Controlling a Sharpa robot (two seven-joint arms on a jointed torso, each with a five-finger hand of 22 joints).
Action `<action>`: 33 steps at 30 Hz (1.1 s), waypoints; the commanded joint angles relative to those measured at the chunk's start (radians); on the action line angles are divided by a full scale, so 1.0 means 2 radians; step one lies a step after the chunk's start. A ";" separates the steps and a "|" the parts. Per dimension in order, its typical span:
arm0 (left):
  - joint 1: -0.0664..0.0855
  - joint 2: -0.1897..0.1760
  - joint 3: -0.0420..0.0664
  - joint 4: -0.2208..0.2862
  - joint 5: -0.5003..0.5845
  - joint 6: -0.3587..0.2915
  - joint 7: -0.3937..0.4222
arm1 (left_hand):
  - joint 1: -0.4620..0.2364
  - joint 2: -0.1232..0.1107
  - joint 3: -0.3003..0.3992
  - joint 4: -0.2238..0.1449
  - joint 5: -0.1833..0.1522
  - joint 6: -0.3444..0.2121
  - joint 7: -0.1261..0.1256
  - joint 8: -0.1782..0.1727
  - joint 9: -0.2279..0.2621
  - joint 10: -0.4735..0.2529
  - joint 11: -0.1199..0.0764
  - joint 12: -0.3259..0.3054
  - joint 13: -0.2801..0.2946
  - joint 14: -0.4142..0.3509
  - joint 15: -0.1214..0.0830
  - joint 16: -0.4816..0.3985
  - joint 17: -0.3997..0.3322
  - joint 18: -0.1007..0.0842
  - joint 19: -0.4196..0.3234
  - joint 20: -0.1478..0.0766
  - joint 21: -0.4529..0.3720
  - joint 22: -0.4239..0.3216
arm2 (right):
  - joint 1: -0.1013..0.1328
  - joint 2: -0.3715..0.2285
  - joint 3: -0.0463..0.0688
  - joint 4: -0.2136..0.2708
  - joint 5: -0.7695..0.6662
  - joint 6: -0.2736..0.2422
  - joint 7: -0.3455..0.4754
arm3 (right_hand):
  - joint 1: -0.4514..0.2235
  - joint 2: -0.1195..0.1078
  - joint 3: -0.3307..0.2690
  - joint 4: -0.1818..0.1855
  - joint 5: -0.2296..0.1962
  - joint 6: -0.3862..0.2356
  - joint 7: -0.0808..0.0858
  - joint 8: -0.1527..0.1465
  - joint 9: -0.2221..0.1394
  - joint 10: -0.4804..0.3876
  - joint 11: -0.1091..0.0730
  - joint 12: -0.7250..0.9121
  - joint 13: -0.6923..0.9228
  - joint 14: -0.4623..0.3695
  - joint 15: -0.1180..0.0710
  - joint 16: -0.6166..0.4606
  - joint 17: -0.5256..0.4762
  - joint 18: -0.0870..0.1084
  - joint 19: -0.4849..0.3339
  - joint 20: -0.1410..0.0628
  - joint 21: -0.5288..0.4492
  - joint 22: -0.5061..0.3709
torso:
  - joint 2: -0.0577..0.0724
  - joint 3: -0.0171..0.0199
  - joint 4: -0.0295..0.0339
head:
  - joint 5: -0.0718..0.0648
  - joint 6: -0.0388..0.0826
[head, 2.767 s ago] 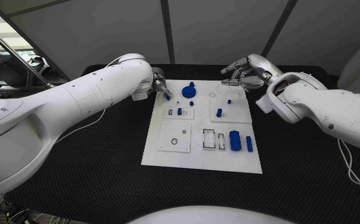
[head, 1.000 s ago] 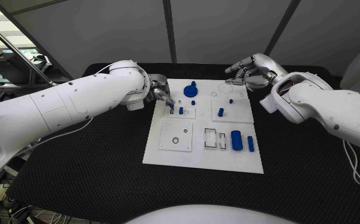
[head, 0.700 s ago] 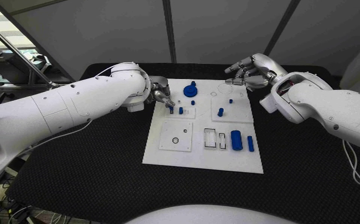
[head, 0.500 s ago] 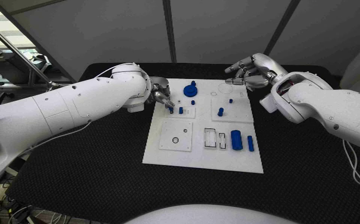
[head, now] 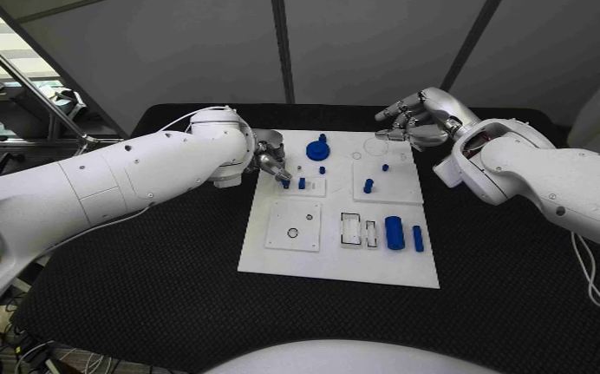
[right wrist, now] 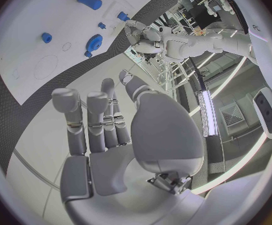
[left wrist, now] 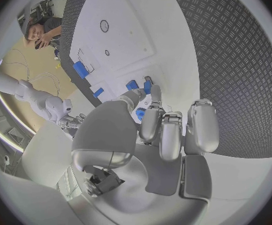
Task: Assemble the parts on the task board
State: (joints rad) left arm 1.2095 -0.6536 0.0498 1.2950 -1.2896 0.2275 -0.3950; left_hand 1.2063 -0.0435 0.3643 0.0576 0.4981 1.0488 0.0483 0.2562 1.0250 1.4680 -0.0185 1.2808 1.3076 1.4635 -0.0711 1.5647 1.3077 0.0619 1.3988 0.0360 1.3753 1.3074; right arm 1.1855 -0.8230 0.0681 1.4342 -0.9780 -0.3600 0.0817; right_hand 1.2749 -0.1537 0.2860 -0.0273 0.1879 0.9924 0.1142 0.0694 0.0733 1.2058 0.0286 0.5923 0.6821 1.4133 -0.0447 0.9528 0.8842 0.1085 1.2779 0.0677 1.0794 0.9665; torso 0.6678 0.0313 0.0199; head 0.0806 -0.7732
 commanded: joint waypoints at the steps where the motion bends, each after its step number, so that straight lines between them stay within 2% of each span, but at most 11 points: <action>1: -0.001 0.001 -0.001 0.000 -0.009 0.009 0.003 | 0.003 0.003 0.078 -0.078 0.002 0.004 -0.001 0.002 0.000 0.003 -0.003 -0.003 0.070 0.054 -0.004 0.003 0.132 0.001 0.004 0.000 0.003 0.026 | 0.001 0.000 0.000 0.000 0.001 0.001 0.005 | -0.006 -0.001 0.000 0.004 0.001 0.002 -0.001 -0.002 -0.001 0.001 -0.001 0.002 -0.001 0.003 0.000 -0.003 0.001 0.009 0.003 -0.001 -0.003 0.000 | 0.000 0.0002 0.0003 | -0.001 0.000; 6: -0.001 0.001 -0.001 0.000 -0.010 0.015 0.002 | 0.003 0.003 0.079 -0.078 0.002 0.004 -0.001 0.002 0.000 0.003 -0.003 -0.003 0.070 0.054 -0.004 0.003 0.132 0.001 0.004 0.000 0.003 0.026 | 0.001 0.000 0.000 0.000 0.001 0.001 0.005 | -0.006 -0.001 0.000 0.004 0.001 0.002 -0.001 -0.002 -0.001 0.001 -0.001 0.002 -0.001 0.003 0.000 -0.003 0.001 0.009 0.003 -0.001 -0.003 0.000 | 0.000 0.0002 0.0001 | 0.001 -0.001; 16: -0.001 0.000 -0.002 0.001 -0.010 0.028 0.001 | 0.002 0.002 0.079 -0.079 0.003 0.004 -0.001 0.003 0.000 0.002 -0.003 -0.005 0.069 0.054 -0.003 0.003 0.132 0.001 0.003 0.000 0.002 0.025 | 0.001 0.000 0.000 0.000 0.001 0.001 0.005 | -0.008 -0.001 0.000 0.004 0.001 0.002 -0.001 -0.002 -0.001 0.000 -0.001 0.003 -0.001 0.004 0.000 -0.004 0.001 0.009 0.004 -0.001 -0.004 0.000 | 0.000 0.0001 0.0001 | 0.000 -0.002; 33: -0.002 0.002 -0.002 0.002 -0.010 0.028 0.003 | 0.002 0.002 0.079 -0.079 0.004 0.005 -0.001 0.003 0.000 0.002 -0.003 -0.005 0.069 0.054 -0.003 0.003 0.132 0.001 0.003 0.000 0.003 0.026 | 0.001 0.000 0.000 0.000 0.001 0.001 0.005 | -0.008 -0.001 0.000 0.004 0.001 0.002 -0.001 -0.002 -0.001 0.000 -0.001 0.003 -0.001 0.004 0.000 -0.005 0.001 0.009 0.004 -0.001 -0.004 0.000 | 0.000 0.0002 0.0002 | 0.000 -0.003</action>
State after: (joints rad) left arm 1.2098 -0.6524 0.0483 1.2976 -1.3017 0.2622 -0.3937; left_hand 1.2055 -0.0443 0.3712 0.0507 0.5029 1.0510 0.0462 0.2595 1.0245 1.4691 -0.0169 1.2764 1.3074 1.4673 -0.0716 1.5647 1.3077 0.0619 1.3988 0.0360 1.3752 1.3074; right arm 1.1854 -0.8228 0.0681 1.4334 -0.9780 -0.3597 0.0823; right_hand 1.2654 -0.1548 0.2887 -0.0246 0.1879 0.9925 0.1142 0.0694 0.0733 1.2059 0.0286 0.5961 0.6807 1.4133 -0.0447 0.9467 0.8842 0.1085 1.2779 0.0677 1.0753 0.9665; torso 0.6674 0.0314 0.0203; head 0.0802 -0.7786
